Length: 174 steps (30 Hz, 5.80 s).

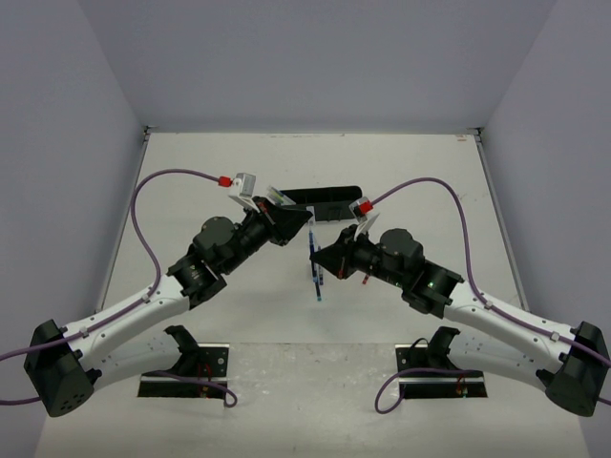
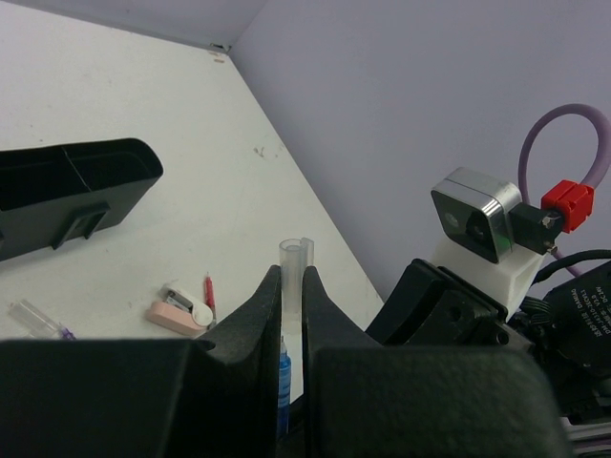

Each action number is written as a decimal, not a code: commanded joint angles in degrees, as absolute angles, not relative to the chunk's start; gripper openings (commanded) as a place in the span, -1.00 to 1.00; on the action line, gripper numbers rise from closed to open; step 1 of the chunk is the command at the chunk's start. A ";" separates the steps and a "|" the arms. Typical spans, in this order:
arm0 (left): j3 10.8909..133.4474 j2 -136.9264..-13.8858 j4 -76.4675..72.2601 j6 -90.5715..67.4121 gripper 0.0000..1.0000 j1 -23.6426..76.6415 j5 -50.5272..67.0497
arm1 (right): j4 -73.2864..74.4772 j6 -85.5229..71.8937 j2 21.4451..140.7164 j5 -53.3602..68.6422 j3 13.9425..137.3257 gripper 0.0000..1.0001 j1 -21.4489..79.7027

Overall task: Sort the stationery into containers
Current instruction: Close the pen cap on the pen.

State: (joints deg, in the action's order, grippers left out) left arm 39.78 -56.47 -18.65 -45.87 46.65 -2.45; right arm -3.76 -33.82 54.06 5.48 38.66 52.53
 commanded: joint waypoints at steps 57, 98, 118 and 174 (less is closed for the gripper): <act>36.28 -53.32 -26.14 -42.59 -0.43 46.79 5.04 | -6.17 -25.72 53.19 9.98 46.62 -1.00 50.45; 36.98 -50.18 -40.45 -36.62 0.20 46.82 24.75 | -9.95 -20.72 48.48 23.32 41.59 -1.00 50.51; 40.29 -52.66 -35.22 -35.16 -0.53 46.77 27.61 | -8.98 -19.08 46.85 27.87 41.30 -1.00 50.45; 38.14 -52.19 -25.41 -37.07 -0.83 50.07 15.01 | -7.17 -18.46 47.29 23.32 48.48 -1.00 50.54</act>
